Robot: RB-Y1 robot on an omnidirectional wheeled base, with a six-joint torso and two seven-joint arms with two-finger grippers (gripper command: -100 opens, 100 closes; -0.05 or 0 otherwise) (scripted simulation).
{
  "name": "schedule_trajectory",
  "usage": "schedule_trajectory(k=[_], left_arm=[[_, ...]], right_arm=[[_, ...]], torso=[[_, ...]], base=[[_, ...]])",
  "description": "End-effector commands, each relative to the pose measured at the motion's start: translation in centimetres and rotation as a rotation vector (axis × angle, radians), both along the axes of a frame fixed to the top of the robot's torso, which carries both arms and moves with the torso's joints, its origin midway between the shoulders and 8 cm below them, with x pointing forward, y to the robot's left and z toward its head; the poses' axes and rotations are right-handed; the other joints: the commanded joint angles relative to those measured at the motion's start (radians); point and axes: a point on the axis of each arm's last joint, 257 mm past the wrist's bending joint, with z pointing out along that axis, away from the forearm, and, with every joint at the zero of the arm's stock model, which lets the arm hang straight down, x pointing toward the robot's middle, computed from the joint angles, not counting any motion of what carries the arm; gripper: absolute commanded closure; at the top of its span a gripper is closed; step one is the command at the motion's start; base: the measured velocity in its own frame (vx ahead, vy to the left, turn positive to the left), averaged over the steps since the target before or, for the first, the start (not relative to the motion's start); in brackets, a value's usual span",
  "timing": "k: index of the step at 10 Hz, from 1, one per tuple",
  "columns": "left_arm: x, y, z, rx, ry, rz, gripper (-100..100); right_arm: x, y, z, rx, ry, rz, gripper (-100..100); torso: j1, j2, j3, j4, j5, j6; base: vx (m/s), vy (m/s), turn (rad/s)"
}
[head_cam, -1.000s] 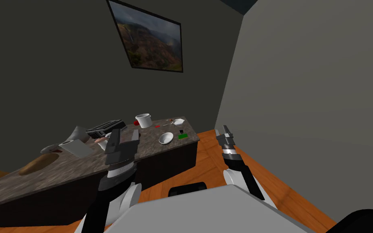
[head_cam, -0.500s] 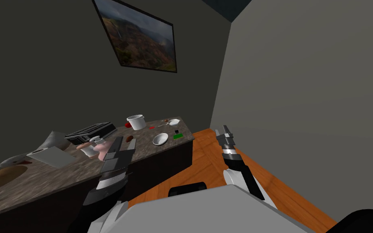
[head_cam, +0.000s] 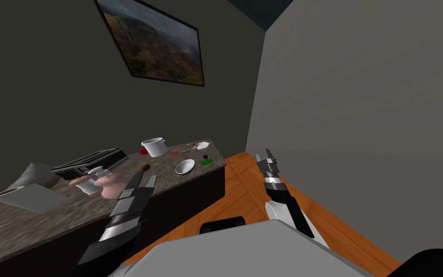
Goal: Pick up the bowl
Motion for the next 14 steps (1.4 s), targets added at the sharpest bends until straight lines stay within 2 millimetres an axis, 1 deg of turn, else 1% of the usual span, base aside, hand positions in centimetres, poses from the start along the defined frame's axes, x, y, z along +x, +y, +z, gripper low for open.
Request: schedule_trajectory(k=[1, 2, 3, 4, 5, 6, 7, 8, 9, 10, 11, 12, 13, 14], left_arm=[[-0.8, 1.7, -2.1, -0.007, 0.076, 0.031, -100], [-1.1, 1.9, -2.6, -0.007, 0.095, 0.038, -100], [-1.7, 3.5, -4.2, -0.016, 0.153, 0.065, -100], [-2.2, 3.7, -4.8, -0.015, 0.176, 0.073, -100], [-2.9, 5.3, -6.2, -0.027, 0.228, 0.098, -100], [-3.6, 5.6, -7.0, -0.026, 0.257, 0.109, -100], [-4.8, 7.3, -8.6, -0.039, 0.32, 0.139, -100], [-5.3, 7.5, -9.1, -0.039, 0.339, 0.147, -100], [-6.5, 9.2, -10.5, -0.054, 0.4, 0.176, -100], [-7.2, 9.3, -11.0, -0.054, 0.42, 0.184, -100], [-8.3, 10.9, -12.2, -0.071, 0.472, 0.211, -100], [-9.0, 11.1, -12.6, -0.07, 0.493, 0.219, -100], [-9.3, 11.2, -12.8, -0.07, 0.5, 0.222, -100], [-11.0, 12.9, -14.1, -0.088, 0.564, 0.254, -100]], right_arm=[[0.0, 0.0, 0.0, 0.0, 0.0, 0.0, 0], [0.0, 0.0, 0.0, 0.0, 0.0, 0.0, 0], [0.0, 0.0, 0.0, 0.0, 0.0, 0.0, 0], [0.0, 0.0, 0.0, 0.0, 0.0, 0.0, 0], [0.0, 0.0, 0.0, 0.0, 0.0, 0.0, 0], [0.0, 0.0, 0.0, 0.0, 0.0, 0.0, 0], [0.0, 0.0, 0.0, 0.0, 0.0, 0.0, 0], [0.0, 0.0, 0.0, 0.0, 0.0, 0.0, 0], [0.0, 0.0, 0.0, 0.0, 0.0, 0.0, 0], [0.0, 0.0, 0.0, 0.0, 0.0, 0.0, 0], [0.0, 0.0, 0.0, 0.0, 0.0, 0.0, 0], [0.0, 0.0, 0.0, 0.0, 0.0, 0.0, 0], [0.0, 0.0, 0.0, 0.0, 0.0, 0.0, 0], [0.0, 0.0, 0.0, 0.0, 0.0, 0.0, 0]], torso=[[0.0, 0.0, 0.0, 0.0, 0.0, 0.0], [0.0, 0.0, 0.0, 0.0, 0.0, 0.0], [0.0, 0.0, 0.0, 0.0, 0.0, 0.0], [0.0, -0.001, 0.0, 0.0, 0.0, 0.0], [0.0, -0.001, -0.001, 0.0, 0.0, 0.0], [0.0, -0.001, 0.0, 0.0, 0.0, 0.0], [0.0, 0.0, 0.0, 0.0, 0.0, 0.0], [-0.001, -0.001, 0.0, 0.0, 0.0, 0.0], [0.0, -0.001, -0.001, 0.0, 0.0, 0.0], [0.0, -0.001, -0.001, 0.0, 0.0, 0.001], [0.001, -0.001, -0.001, 0.0, 0.0, 0.0], [0.0, -0.002, -0.001, 0.0, 0.0, 0.0], [0.0, -0.002, -0.001, 0.0, 0.0, 0.0], [0.002, -0.001, -0.001, 0.0, 0.0, 0.0]], base=[[-0.016, -0.052, -0.198], [-0.01, -0.041, -0.079], [-0.001, -0.055, -0.178], [0.002, -0.043, -0.096], [-0.001, -0.051, -0.22], [-0.006, -0.044, -0.088], [0.004, -0.068, -0.152], [0.005, -0.05, -0.087], [0.008, -0.055, -0.238], [0.008, -0.038, -0.095], [0.018, -0.053, -0.166], [0.016, -0.042, -0.109], [0.004, -0.014, 0.012], [0.012, -0.034, -0.19]])
